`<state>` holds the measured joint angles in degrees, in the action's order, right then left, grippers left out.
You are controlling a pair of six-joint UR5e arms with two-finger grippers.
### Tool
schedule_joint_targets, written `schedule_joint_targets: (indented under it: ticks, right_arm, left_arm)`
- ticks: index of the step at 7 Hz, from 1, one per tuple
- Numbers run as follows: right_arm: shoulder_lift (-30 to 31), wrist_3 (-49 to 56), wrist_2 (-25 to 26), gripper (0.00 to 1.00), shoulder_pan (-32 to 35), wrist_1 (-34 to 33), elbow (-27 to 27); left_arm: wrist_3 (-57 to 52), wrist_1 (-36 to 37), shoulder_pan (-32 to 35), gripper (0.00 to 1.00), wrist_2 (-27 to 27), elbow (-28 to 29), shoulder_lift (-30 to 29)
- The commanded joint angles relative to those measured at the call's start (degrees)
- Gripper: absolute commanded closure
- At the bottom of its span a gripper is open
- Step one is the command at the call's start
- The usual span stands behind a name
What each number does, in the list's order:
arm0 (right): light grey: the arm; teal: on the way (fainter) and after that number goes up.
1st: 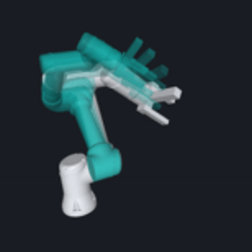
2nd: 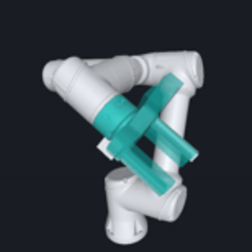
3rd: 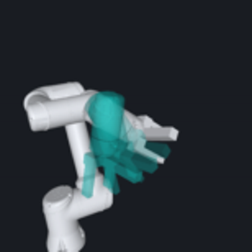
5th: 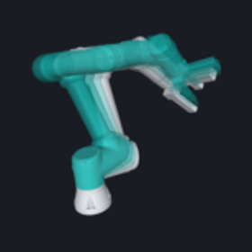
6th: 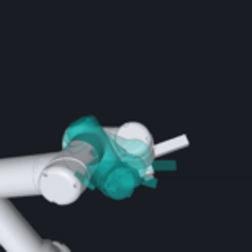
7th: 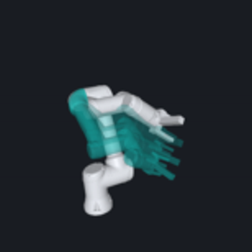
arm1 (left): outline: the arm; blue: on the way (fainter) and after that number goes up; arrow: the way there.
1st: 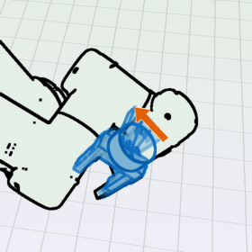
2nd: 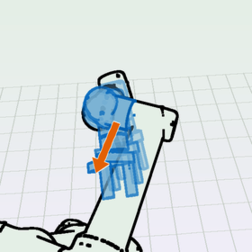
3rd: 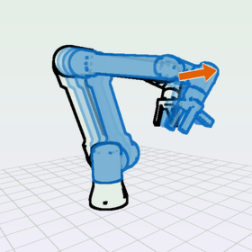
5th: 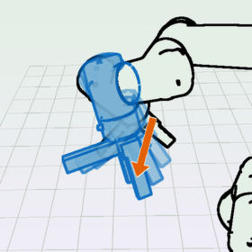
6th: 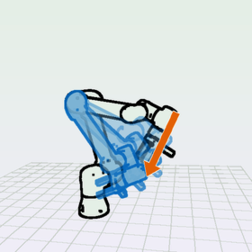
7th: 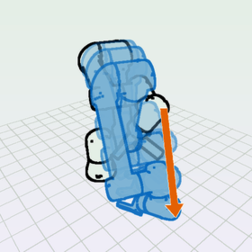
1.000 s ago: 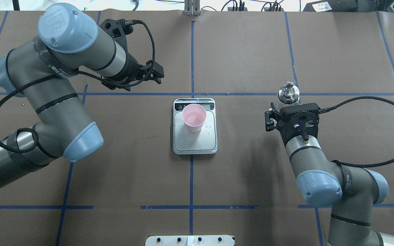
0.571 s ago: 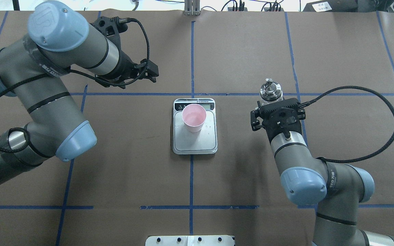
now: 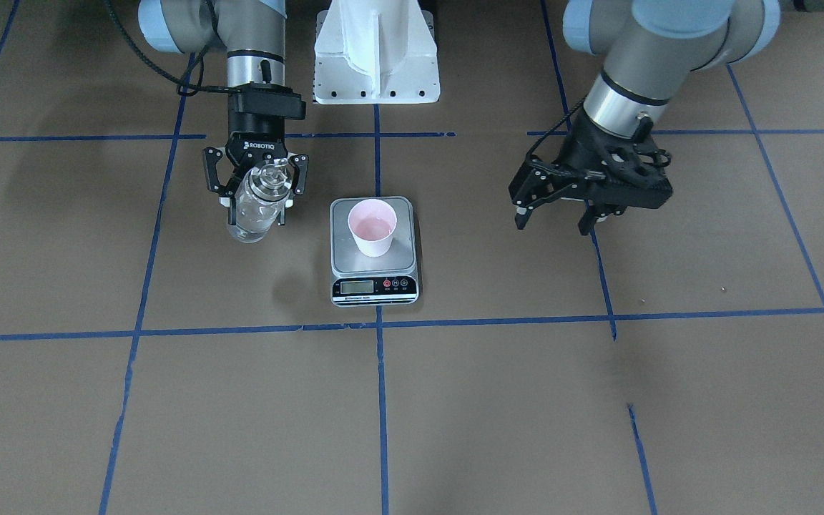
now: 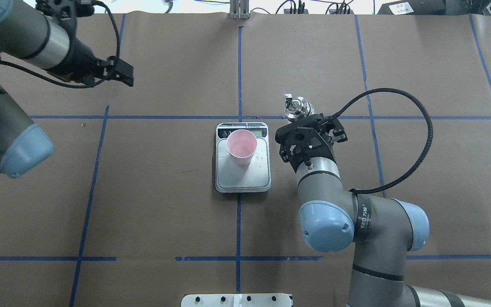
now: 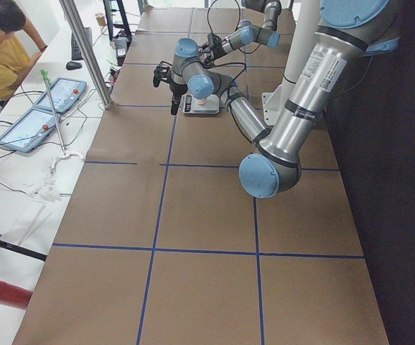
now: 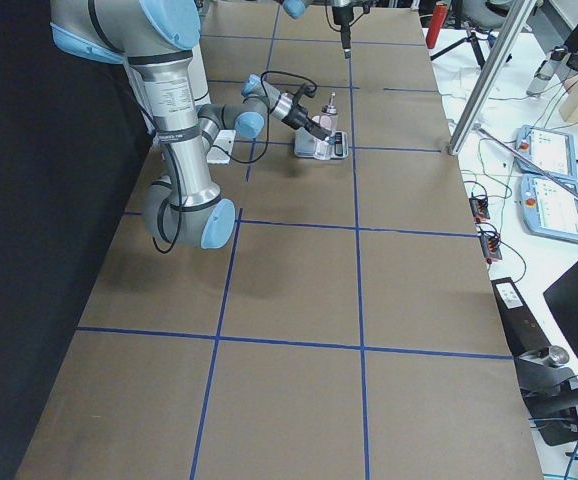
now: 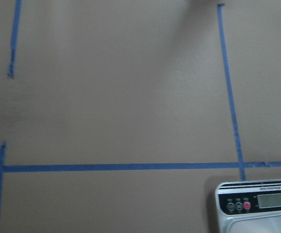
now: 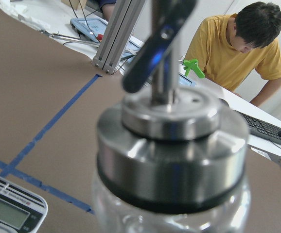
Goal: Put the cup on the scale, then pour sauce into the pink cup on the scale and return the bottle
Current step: 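Lift the glass bottle with the right gripper and carry it toward the cup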
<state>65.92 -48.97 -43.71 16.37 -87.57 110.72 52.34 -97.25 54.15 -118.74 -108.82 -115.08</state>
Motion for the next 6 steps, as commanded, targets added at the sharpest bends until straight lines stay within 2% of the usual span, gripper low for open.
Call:
schedule_joint_targets:
  ticks: [1, 2, 3, 6]
  right_arm:
    - [-2.1, 11.4, 3.9, 1.00, -0.2, -9.7, -0.2]
    - [-2.5, 12.9, 4.4, 1.00, -0.4, -12.2, -0.4]
    - [-3.7, 19.2, 5.7, 1.00, -0.4, -12.9, -0.9]
    - [-4.5, 21.0, 7.8, 1.00, -1.2, -12.9, -5.8]
  left_arm:
    - [-6.9, 0.1, 5.0, 0.00, -3.2, -1.6, 3.8]
    - [-6.9, 0.1, 5.1, 0.00, -3.2, -2.3, 4.3]
    - [-6.9, 0.1, 5.0, 0.00, -3.2, -2.4, 4.4]
    - [-6.9, 0.1, 5.0, 0.00, -3.2, -2.4, 4.7]
